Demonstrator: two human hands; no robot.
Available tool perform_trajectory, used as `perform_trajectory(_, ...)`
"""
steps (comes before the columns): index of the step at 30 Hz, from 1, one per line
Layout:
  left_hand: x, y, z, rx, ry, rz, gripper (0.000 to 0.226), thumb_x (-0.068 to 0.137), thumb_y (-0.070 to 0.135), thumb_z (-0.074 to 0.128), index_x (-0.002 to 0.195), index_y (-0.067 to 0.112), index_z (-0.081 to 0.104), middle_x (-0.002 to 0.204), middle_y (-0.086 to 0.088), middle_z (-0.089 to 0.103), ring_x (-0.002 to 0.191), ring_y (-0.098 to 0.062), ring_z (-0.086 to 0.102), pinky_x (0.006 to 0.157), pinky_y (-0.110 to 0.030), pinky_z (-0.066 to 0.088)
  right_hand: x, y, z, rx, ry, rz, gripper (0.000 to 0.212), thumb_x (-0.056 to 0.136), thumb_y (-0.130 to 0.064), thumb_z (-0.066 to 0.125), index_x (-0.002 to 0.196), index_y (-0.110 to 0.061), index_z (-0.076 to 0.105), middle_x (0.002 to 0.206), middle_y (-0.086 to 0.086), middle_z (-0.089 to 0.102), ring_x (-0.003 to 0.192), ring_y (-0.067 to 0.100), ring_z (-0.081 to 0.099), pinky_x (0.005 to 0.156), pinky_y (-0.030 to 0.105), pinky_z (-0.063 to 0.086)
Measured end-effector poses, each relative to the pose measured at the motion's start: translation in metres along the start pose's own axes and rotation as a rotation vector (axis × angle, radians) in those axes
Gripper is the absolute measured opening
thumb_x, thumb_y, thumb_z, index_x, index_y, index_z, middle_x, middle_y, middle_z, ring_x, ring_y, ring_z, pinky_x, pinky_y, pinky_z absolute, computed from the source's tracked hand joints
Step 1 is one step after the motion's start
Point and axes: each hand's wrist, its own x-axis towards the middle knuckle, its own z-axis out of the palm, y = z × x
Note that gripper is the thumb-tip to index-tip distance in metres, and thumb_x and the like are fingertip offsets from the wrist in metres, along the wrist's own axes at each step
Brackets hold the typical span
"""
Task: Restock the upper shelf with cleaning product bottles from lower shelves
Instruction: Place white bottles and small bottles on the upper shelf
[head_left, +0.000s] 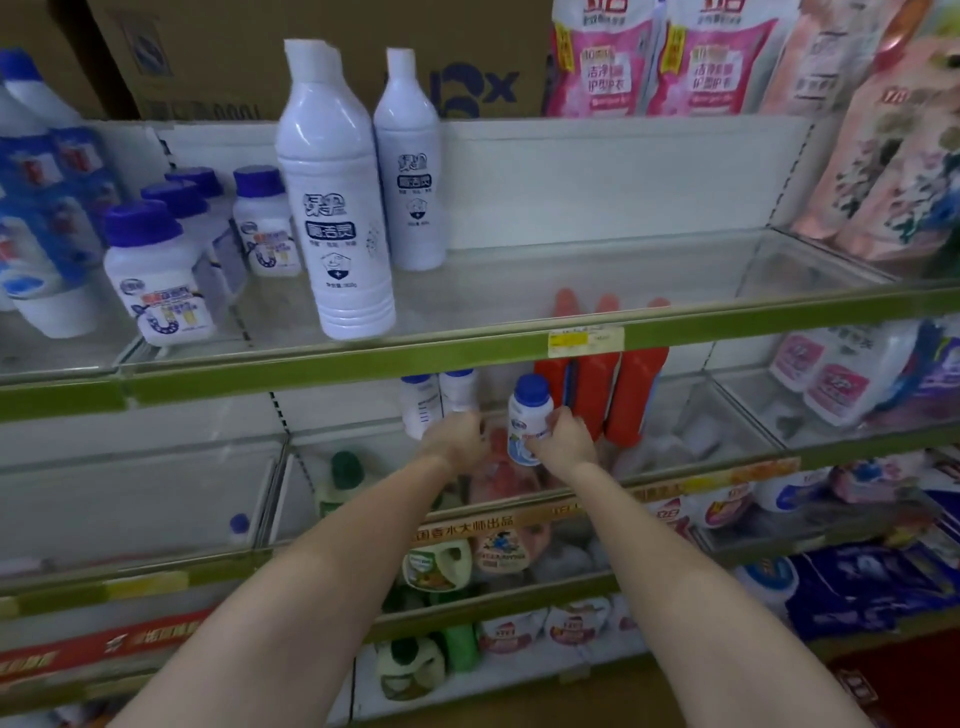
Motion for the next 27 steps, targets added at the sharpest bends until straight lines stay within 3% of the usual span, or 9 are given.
perform_trajectory(5,0.029,0.006,0.025,0.011,-0.001,-0.059,0.012,0.089,0.026,0.054,0.092,0.015,0.049,0.1,-0.012,0.064,0.092,-0.032,0.062,0.078,-0.041,0.054,0.029,0.017,0.013,0.07,-0.022,-0.024,0.066,0.081,-0.029,0.081,0.129,-0.007,0.042,0.133,0.017,0.045,0.119,0.04,0.053,0.094,0.047,0.049)
perform_trajectory(10,0.051,0.008,0.041,-0.002,0.015,-0.107,0.017,0.095,0.025,0.053,0.108,0.014,0.054,0.106,-0.01,0.066,0.094,-0.03,0.062,0.074,-0.037,0.052,0.053,0.023,0.022,0.134,-0.07,-0.031,0.082,0.073,-0.034,0.086,0.136,-0.011,0.039,0.135,0.012,0.046,0.12,0.034,0.055,0.097,0.05,0.05)
perform_trajectory(13,0.061,0.005,0.048,0.0,0.011,-0.162,0.023,0.098,0.023,0.051,0.118,0.011,0.054,0.113,-0.012,0.064,0.101,-0.031,0.061,0.072,-0.034,0.043,0.066,0.025,0.028,0.178,-0.09,-0.002,0.086,0.066,-0.045,0.086,0.134,-0.018,0.041,0.128,0.004,0.059,0.11,0.03,0.062,0.091,0.047,0.054)
perform_trajectory(15,0.064,0.003,0.051,0.019,0.009,-0.186,0.024,0.098,0.02,0.05,0.12,0.01,0.054,0.116,-0.012,0.064,0.104,-0.03,0.061,0.073,-0.033,0.042,0.073,0.028,0.032,0.211,-0.092,0.009,0.086,0.063,-0.053,0.084,0.129,-0.021,0.039,0.121,0.004,0.065,0.1,0.031,0.065,0.086,0.046,0.056)
perform_trajectory(21,0.062,-0.005,0.053,0.076,-0.024,-0.243,0.024,0.096,0.023,0.05,0.117,0.013,0.055,0.116,-0.011,0.063,0.103,-0.03,0.061,0.083,-0.037,0.05,0.077,0.02,0.035,0.214,-0.173,-0.028,0.082,0.073,-0.037,0.088,0.134,-0.013,0.039,0.126,0.009,0.063,0.11,0.034,0.063,0.075,0.03,0.039)
perform_trajectory(27,0.046,-0.013,0.047,0.109,-0.004,-0.264,0.008,0.094,0.026,0.052,0.099,0.021,0.048,0.106,-0.008,0.065,0.094,-0.029,0.062,0.086,-0.044,0.054,0.06,0.009,0.049,0.213,-0.202,-0.074,0.072,0.068,-0.04,0.087,0.125,-0.022,0.048,0.119,0.003,0.067,0.103,0.028,0.065,0.08,0.034,0.049)
